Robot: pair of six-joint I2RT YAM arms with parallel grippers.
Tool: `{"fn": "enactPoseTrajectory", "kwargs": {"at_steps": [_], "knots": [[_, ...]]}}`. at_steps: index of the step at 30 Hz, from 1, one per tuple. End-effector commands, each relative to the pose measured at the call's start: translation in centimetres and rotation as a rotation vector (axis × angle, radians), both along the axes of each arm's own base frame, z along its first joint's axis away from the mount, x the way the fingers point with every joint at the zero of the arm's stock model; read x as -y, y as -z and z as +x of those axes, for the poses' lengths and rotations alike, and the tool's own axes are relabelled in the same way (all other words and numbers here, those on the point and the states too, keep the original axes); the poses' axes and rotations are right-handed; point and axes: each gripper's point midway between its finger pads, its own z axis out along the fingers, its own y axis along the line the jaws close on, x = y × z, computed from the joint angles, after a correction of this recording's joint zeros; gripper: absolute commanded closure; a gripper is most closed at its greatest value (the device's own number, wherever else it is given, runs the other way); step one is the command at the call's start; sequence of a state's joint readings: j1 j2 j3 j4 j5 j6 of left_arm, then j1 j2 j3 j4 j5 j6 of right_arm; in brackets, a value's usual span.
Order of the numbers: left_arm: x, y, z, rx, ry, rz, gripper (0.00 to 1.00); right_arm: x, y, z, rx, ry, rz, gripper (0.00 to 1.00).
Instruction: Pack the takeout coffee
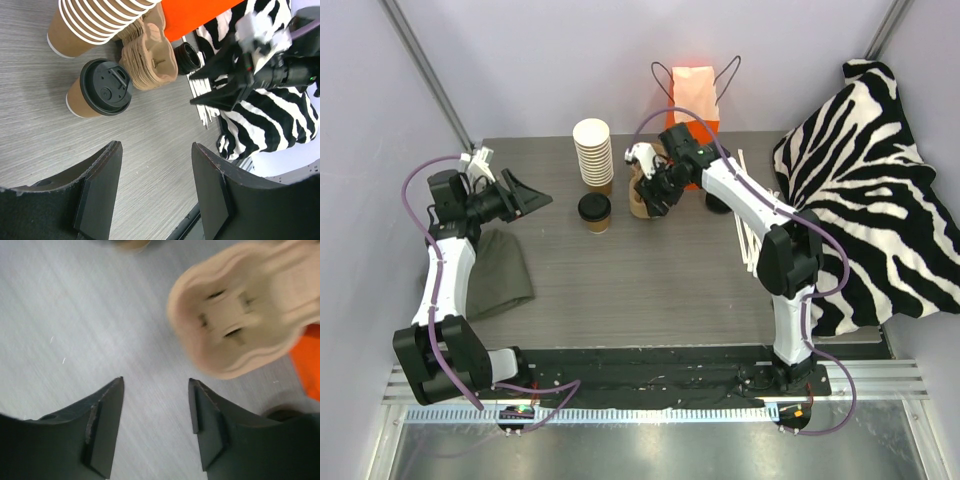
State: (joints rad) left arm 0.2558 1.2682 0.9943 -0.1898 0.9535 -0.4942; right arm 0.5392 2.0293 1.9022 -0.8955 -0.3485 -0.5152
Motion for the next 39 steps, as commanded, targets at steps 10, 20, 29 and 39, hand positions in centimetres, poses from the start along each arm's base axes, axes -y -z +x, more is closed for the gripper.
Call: {"fn": "enactPoseTrajectory", "kwargs": {"at_steps": [10, 20, 29, 39], "knots": [[0.1, -1.1, -0.2, 0.061, 0.005, -0.005, 0.38, -7.8, -6.5, 7.1, 0.215, 0.446, 0.238, 0.39], [-0.2, -0.9, -0.4, 0.059, -0.005, -0.003, 0.38, -7.0, -3.1, 8.7, 0.3, 0.6, 0.148, 0.42], [-0.2, -0.9, -0.4, 0.062, -0.003, -0.003, 0.38, -6.4, -0.7, 8.9, 0.294, 0.648, 0.132, 0.47], [-0.6, -1.1, -0.6, 0.066, -0.01, 0.004, 0.38, -5.6, -0.3, 6.0, 0.207, 0.582, 0.09, 0.81]]}}
